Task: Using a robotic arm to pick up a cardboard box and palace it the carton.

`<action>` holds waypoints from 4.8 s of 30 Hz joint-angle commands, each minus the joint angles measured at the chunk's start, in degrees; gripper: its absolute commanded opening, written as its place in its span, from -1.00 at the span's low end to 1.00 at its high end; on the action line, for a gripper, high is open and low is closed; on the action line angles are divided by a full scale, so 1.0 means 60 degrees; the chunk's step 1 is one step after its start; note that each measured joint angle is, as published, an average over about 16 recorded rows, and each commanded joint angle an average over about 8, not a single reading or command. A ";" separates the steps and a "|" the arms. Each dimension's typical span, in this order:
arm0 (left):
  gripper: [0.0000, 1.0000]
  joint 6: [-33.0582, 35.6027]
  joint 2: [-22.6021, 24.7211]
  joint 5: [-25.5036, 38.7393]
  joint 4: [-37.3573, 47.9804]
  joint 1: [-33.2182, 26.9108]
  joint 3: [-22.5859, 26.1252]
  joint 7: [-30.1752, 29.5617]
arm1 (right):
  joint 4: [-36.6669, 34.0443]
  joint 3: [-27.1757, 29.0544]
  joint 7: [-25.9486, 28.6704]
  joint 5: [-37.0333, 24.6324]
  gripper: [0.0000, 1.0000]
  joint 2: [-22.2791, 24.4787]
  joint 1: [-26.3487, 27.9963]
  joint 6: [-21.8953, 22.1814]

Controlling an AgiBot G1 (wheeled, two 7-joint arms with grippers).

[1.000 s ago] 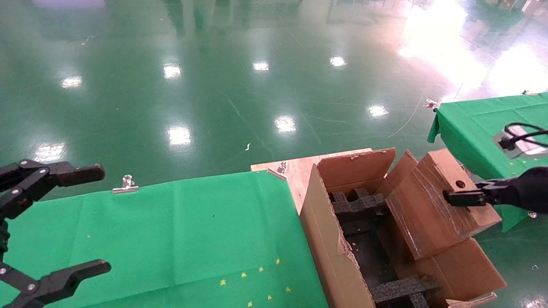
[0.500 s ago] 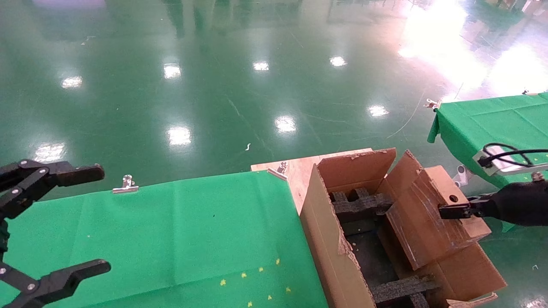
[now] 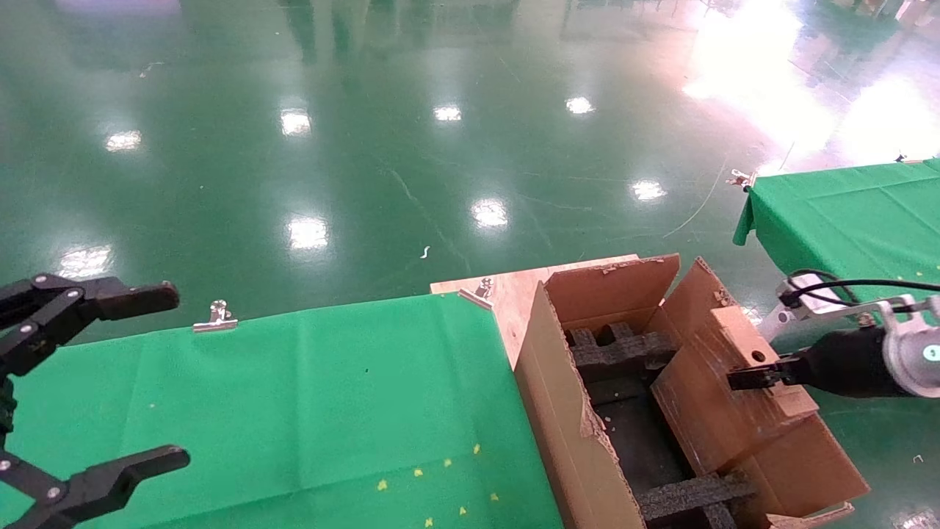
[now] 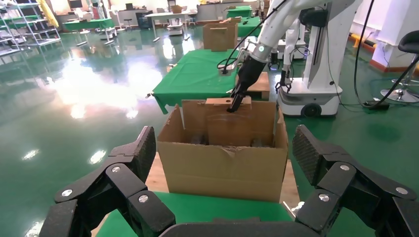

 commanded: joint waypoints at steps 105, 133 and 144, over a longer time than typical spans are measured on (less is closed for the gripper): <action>1.00 -0.0009 -0.0007 -0.0012 0.0006 -0.0004 0.0016 0.0009 | 0.2153 0.1174 -0.2377 0.0833 1.00 -0.0802 0.1415 0.0232; 1.00 -0.0012 -0.0009 -0.0020 0.0011 -0.0004 0.0017 0.0012 | 0.3357 0.3823 -0.3510 0.1909 1.00 -0.0651 0.0240 -0.1576; 1.00 -0.0012 -0.0010 -0.0021 0.0011 -0.0005 0.0019 0.0013 | 0.3704 0.6203 -0.4094 0.2105 1.00 -0.0999 -0.1355 -0.2642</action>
